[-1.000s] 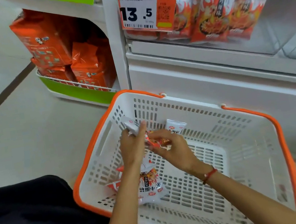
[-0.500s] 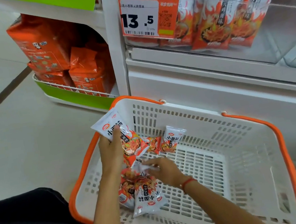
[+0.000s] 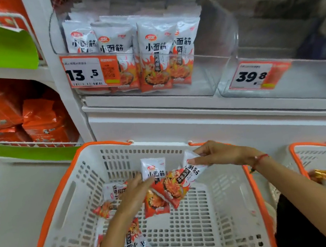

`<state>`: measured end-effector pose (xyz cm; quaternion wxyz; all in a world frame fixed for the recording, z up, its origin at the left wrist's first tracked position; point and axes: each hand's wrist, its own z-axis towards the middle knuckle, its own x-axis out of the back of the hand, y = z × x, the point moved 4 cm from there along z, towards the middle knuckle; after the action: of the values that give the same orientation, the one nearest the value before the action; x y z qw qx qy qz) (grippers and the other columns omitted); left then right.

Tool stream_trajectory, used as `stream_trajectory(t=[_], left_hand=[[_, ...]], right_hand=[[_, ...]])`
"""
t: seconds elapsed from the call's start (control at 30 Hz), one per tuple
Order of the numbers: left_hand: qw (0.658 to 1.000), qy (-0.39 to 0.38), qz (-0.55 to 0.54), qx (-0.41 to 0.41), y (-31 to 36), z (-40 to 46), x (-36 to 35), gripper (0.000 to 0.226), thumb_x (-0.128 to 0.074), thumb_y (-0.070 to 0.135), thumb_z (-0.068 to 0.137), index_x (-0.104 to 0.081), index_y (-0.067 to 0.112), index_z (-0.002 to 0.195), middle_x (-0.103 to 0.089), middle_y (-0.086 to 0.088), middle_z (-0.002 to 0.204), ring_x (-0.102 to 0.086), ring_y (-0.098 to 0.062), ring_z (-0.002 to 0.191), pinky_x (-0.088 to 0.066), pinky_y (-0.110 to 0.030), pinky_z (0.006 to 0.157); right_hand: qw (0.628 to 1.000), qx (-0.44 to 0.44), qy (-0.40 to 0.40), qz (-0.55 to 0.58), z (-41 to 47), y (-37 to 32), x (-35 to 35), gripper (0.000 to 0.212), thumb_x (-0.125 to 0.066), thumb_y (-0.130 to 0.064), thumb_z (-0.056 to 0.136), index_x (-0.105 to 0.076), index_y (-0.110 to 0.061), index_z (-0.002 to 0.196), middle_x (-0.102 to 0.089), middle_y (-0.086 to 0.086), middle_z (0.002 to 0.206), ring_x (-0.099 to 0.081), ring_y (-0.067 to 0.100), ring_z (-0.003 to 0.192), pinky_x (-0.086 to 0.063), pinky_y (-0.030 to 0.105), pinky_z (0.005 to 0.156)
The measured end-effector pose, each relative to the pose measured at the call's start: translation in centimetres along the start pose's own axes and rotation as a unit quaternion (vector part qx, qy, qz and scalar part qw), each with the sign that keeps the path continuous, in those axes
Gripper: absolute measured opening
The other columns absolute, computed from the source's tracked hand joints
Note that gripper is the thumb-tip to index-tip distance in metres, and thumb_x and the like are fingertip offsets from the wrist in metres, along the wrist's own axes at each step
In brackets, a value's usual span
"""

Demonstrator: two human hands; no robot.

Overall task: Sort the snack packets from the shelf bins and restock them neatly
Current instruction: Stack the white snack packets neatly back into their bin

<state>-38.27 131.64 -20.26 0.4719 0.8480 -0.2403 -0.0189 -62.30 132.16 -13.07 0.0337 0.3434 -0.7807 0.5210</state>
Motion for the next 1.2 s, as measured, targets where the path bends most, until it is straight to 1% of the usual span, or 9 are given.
stream_trajectory(t=[0.13, 0.2, 0.3, 0.37, 0.5, 0.73, 0.93, 1.07, 1.2], left_hand=[[0.991, -0.124, -0.044, 0.033, 2.4, -1.2, -3.6, 0.024, -0.052, 0.037, 0.097, -0.06, 0.019, 0.111, -0.074, 0.003, 0.085, -0.066, -0.015, 0.089, -0.048, -0.032, 0.09], [0.984, -0.174, -0.041, 0.012, 4.2, -1.6, -4.3, 0.023, -0.047, 0.03, 0.1, -0.058, 0.017, 0.116, -0.07, 0.007, 0.093, -0.063, -0.008, 0.09, -0.047, -0.024, 0.086], [0.974, -0.226, -0.03, -0.003, 6.4, -2.6, -4.1, 0.034, -0.039, 0.04, 0.102, -0.052, 0.022, 0.127, -0.066, 0.004, 0.105, -0.063, -0.009, 0.096, -0.049, -0.02, 0.074], [0.967, -0.252, -0.008, -0.024, 7.3, -2.9, -3.7, 0.041, -0.044, 0.052, 0.095, -0.055, 0.027, 0.125, -0.069, 0.003, 0.11, -0.065, -0.011, 0.101, -0.05, -0.023, 0.083], [0.973, -0.221, -0.003, -0.066, 7.5, -2.6, -3.1, 0.042, -0.073, 0.03, 0.082, -0.061, 0.018, 0.121, -0.074, 0.002, 0.104, -0.07, -0.014, 0.097, -0.055, -0.022, 0.082], [0.982, -0.154, -0.01, -0.111, 7.4, -1.6, -2.3, 0.052, -0.084, 0.005, 0.07, -0.063, 0.015, 0.116, -0.074, 0.002, 0.102, -0.069, -0.005, 0.094, -0.052, -0.013, 0.072], [0.975, -0.121, 0.024, -0.185, 9.7, -2.3, -2.0, 0.055, -0.084, 0.007, 0.071, -0.059, 0.025, 0.117, -0.071, 0.013, 0.099, -0.067, 0.005, 0.086, -0.048, -0.007, 0.067], [0.973, -0.125, -0.026, -0.19, 12.1, -3.5, -1.8, 0.033, -0.069, 0.037, 0.085, -0.06, 0.034, 0.116, -0.074, 0.012, 0.089, -0.069, 0.001, 0.08, -0.051, -0.021, 0.079], [0.96, -0.095, -0.089, -0.248, 15.6, -5.2, -1.2, 0.03, -0.059, 0.033, 0.092, -0.058, 0.029, 0.122, -0.074, 0.008, 0.101, -0.071, -0.008, 0.092, -0.054, -0.016, 0.072]], right_hand=[[1.0, -0.01, -0.017, -0.01, -1.3, -1.1, 0.1, 0.039, -0.066, -0.043, 0.085, -0.073, -0.01, 0.103, -0.07, 0.014, 0.083, -0.065, 0.022, 0.079, -0.055, 0.036, 0.078], [1.0, -0.009, -0.018, -0.017, -1.4, -1.6, -0.1, 0.035, -0.066, -0.035, 0.088, -0.072, -0.008, 0.11, -0.069, 0.023, 0.102, -0.068, 0.027, 0.094, -0.057, 0.036, 0.085], [0.998, 0.02, 0.049, -0.016, -1.1, -2.0, 0.1, 0.028, -0.068, -0.022, 0.089, -0.07, -0.001, 0.109, -0.073, 0.017, 0.096, -0.069, 0.012, 0.082, -0.059, 0.025, 0.07], [0.992, 0.056, 0.116, -0.011, -1.0, -2.6, 0.5, 0.024, -0.07, -0.018, 0.087, -0.072, 0.001, 0.1, -0.072, 0.01, 0.09, -0.066, 0.004, 0.072, -0.056, 0.021, 0.062], [0.979, 0.1, 0.175, 0.015, -0.7, -3.4, 0.8, 0.021, -0.072, -0.023, 0.085, -0.074, -0.003, 0.092, -0.072, 0.013, 0.086, -0.063, 0.012, 0.069, -0.05, 0.019, 0.06], [0.974, 0.114, 0.183, 0.066, -0.1, -4.7, 0.2, 0.013, -0.067, -0.019, 0.089, -0.072, -0.01, 0.081, -0.071, 0.007, 0.074, -0.063, 0.01, 0.064, -0.05, 0.022, 0.059], [0.959, 0.142, 0.245, 0.0, -0.3, -6.7, 0.4, 0.012, -0.073, -0.025, 0.086, -0.077, -0.014, 0.083, -0.073, -0.006, 0.074, -0.065, 0.006, 0.064, -0.048, 0.022, 0.058], [0.929, 0.189, 0.317, 0.002, -1.7, -9.0, 1.7, 0.017, -0.072, -0.027, 0.085, -0.077, -0.012, 0.09, -0.075, -0.005, 0.084, -0.069, 0.007, 0.074, -0.052, 0.024, 0.064], [0.895, 0.208, 0.395, -0.018, -3.8, -11.5, 4.0, 0.042, -0.072, -0.038, 0.083, -0.063, -0.028, 0.122, -0.065, -0.008, 0.112, -0.06, 0.004, 0.094, -0.049, 0.019, 0.073]])
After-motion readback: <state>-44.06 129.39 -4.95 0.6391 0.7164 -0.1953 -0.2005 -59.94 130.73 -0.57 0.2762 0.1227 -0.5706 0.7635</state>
